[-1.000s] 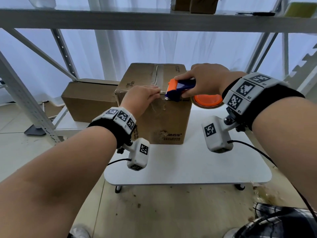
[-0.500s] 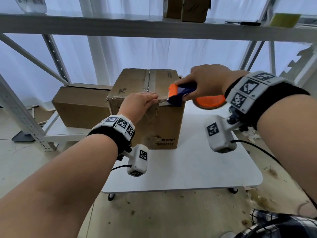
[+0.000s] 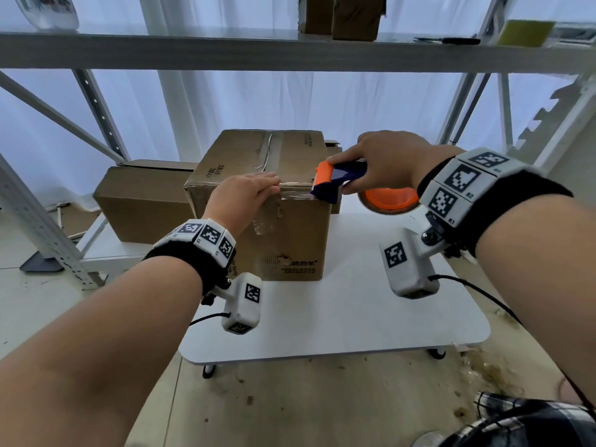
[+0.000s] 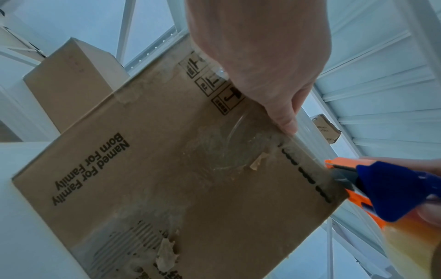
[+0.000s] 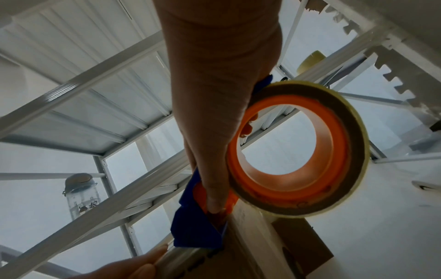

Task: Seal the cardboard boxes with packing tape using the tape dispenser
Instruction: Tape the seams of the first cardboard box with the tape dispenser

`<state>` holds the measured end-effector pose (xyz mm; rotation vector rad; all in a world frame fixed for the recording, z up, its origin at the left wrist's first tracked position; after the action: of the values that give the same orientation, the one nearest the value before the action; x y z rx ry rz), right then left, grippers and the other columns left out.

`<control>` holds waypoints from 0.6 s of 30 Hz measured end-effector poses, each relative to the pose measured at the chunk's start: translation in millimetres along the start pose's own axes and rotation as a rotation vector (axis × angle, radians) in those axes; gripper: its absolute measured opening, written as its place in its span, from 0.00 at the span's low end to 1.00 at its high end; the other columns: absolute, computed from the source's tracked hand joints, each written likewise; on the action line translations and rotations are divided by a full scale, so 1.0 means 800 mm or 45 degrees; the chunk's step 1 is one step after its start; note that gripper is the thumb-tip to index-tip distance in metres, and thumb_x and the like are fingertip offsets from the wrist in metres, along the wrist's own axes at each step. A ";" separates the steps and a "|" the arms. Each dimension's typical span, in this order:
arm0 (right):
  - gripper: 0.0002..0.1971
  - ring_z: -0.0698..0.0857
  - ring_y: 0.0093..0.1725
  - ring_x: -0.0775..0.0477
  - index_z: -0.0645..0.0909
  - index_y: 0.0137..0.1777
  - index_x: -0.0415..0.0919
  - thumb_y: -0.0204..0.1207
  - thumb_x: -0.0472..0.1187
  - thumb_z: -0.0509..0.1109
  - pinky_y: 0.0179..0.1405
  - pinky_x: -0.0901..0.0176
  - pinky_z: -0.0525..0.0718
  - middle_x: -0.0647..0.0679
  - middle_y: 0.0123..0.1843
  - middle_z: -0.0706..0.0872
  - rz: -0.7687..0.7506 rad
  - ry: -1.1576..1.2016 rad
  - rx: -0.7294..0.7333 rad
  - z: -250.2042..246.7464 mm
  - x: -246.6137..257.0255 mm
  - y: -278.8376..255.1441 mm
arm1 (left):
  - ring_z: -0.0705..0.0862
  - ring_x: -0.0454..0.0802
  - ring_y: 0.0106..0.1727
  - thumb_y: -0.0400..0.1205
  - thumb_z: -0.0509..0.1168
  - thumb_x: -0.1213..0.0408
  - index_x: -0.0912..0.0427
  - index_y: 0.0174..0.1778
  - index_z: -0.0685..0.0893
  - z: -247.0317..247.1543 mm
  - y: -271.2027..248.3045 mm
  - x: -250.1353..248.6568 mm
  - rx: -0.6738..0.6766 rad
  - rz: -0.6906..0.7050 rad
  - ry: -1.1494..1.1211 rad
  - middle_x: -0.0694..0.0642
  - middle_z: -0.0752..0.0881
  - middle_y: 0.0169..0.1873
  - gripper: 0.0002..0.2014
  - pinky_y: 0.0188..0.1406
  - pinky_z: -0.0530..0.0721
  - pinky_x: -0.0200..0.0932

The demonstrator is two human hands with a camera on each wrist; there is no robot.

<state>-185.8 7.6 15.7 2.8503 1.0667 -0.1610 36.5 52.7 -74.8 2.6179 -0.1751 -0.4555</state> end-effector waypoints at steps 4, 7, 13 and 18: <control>0.29 0.71 0.51 0.56 0.68 0.77 0.64 0.76 0.60 0.69 0.47 0.57 0.72 0.61 0.47 0.69 -0.024 0.082 -0.031 0.004 0.014 0.009 | 0.75 0.47 0.73 0.87 0.57 0.55 0.53 0.70 0.80 -0.012 -0.009 0.014 0.016 -0.024 0.069 0.49 0.79 0.70 0.18 0.75 0.70 0.48; 0.29 0.71 0.51 0.56 0.67 0.77 0.64 0.76 0.60 0.69 0.48 0.56 0.71 0.64 0.40 0.66 -0.017 0.071 -0.009 0.002 0.016 0.013 | 0.74 0.49 0.74 0.88 0.55 0.56 0.53 0.72 0.78 -0.012 -0.009 0.007 0.034 -0.048 0.113 0.51 0.78 0.72 0.18 0.76 0.69 0.48; 0.30 0.71 0.51 0.55 0.68 0.77 0.62 0.76 0.60 0.69 0.46 0.56 0.71 0.59 0.49 0.70 -0.026 -0.008 0.018 -0.002 0.019 0.017 | 0.70 0.49 0.77 0.89 0.54 0.60 0.56 0.75 0.75 -0.009 -0.001 -0.018 0.130 -0.027 0.116 0.53 0.74 0.75 0.19 0.78 0.63 0.44; 0.30 0.71 0.51 0.54 0.68 0.78 0.62 0.76 0.60 0.69 0.45 0.56 0.71 0.59 0.51 0.71 -0.026 -0.078 0.058 -0.009 0.022 0.018 | 0.69 0.48 0.78 0.88 0.56 0.61 0.56 0.74 0.76 0.004 0.019 -0.042 0.252 0.017 -0.005 0.53 0.74 0.74 0.18 0.79 0.61 0.45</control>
<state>-162.6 8.7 20.9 2.8546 1.0939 -0.2759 3.1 44.6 -60.6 2.8071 -0.2509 -0.4601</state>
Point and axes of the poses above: each hand's wrist, its own y-axis towards the middle knuckle, its own z-axis out of the palm, x = y × z, the point moved 3 cm from there along y, towards the middle knuckle
